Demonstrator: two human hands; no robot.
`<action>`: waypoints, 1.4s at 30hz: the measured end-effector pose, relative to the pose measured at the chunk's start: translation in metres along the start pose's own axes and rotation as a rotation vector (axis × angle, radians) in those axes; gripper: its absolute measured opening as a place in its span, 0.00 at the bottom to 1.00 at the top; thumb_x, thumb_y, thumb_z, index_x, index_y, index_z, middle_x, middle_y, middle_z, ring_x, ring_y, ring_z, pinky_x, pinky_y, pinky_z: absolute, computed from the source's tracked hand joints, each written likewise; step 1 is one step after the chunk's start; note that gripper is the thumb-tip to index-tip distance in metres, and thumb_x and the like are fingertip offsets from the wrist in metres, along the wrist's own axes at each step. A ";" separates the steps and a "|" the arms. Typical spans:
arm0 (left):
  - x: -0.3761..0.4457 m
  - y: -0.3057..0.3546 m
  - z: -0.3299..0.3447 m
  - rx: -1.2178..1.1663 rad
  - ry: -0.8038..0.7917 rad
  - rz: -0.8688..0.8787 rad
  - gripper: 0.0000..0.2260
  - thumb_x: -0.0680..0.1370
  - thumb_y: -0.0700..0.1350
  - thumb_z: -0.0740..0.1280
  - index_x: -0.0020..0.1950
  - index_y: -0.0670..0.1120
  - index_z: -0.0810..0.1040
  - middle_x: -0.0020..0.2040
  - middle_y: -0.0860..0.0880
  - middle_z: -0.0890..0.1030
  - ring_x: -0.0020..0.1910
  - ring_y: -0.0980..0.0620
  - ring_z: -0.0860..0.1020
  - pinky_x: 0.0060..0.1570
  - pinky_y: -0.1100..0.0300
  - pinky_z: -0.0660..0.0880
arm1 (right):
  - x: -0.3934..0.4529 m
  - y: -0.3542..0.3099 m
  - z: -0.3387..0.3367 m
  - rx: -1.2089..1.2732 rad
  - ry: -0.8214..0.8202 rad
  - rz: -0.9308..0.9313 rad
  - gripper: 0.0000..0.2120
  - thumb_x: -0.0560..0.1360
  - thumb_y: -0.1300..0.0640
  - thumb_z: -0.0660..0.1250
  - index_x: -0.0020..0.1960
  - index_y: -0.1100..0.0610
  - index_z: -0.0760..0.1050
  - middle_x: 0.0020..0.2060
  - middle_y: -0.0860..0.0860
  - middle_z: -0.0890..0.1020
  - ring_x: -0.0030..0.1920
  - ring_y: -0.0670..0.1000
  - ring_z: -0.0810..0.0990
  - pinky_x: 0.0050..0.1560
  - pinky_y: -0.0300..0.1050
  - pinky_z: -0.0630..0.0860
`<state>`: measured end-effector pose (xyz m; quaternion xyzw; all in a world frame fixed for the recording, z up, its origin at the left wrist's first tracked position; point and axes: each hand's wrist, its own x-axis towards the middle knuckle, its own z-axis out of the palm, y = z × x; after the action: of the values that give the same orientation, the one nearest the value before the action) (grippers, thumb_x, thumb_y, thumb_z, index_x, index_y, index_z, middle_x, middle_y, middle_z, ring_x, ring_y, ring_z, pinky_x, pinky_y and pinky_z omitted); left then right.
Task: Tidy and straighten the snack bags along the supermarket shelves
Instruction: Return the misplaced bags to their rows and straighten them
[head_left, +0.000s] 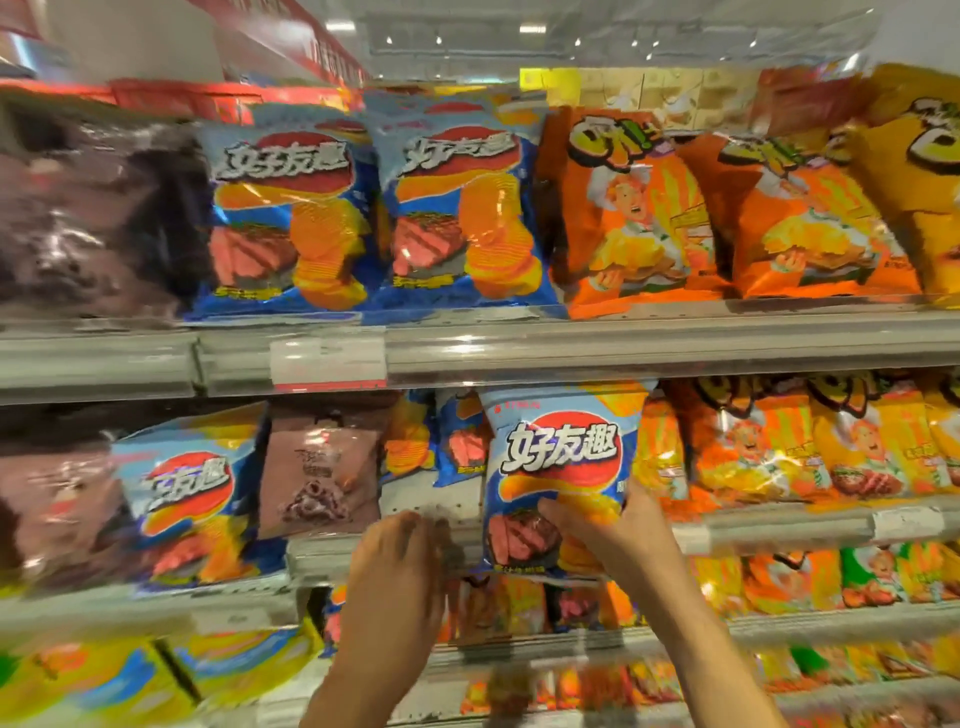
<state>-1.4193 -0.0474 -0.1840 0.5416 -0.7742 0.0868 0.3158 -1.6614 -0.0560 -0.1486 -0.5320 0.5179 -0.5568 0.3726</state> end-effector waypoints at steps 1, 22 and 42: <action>-0.004 -0.007 -0.001 0.036 -0.034 0.032 0.19 0.75 0.47 0.56 0.62 0.41 0.76 0.54 0.43 0.78 0.51 0.41 0.75 0.51 0.48 0.74 | 0.002 -0.001 0.012 -0.009 0.016 -0.020 0.17 0.62 0.51 0.84 0.49 0.46 0.84 0.39 0.43 0.88 0.39 0.45 0.86 0.36 0.36 0.80; -0.022 -0.020 0.007 0.043 -0.194 0.005 0.27 0.77 0.50 0.64 0.74 0.41 0.65 0.67 0.44 0.67 0.67 0.43 0.69 0.67 0.50 0.71 | 0.052 -0.003 0.062 -0.095 -0.179 0.120 0.24 0.69 0.52 0.81 0.62 0.48 0.77 0.51 0.41 0.86 0.50 0.37 0.84 0.46 0.29 0.77; -0.032 -0.035 -0.007 -0.420 -0.099 -0.068 0.24 0.81 0.56 0.59 0.77 0.54 0.62 0.75 0.60 0.61 0.73 0.62 0.62 0.70 0.67 0.63 | -0.001 0.016 0.089 -0.434 0.369 -0.172 0.29 0.76 0.47 0.73 0.71 0.58 0.69 0.63 0.55 0.77 0.64 0.57 0.76 0.64 0.59 0.75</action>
<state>-1.3784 -0.0327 -0.2047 0.4934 -0.7710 -0.1140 0.3862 -1.5769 -0.0743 -0.1735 -0.5308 0.6369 -0.5499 0.1013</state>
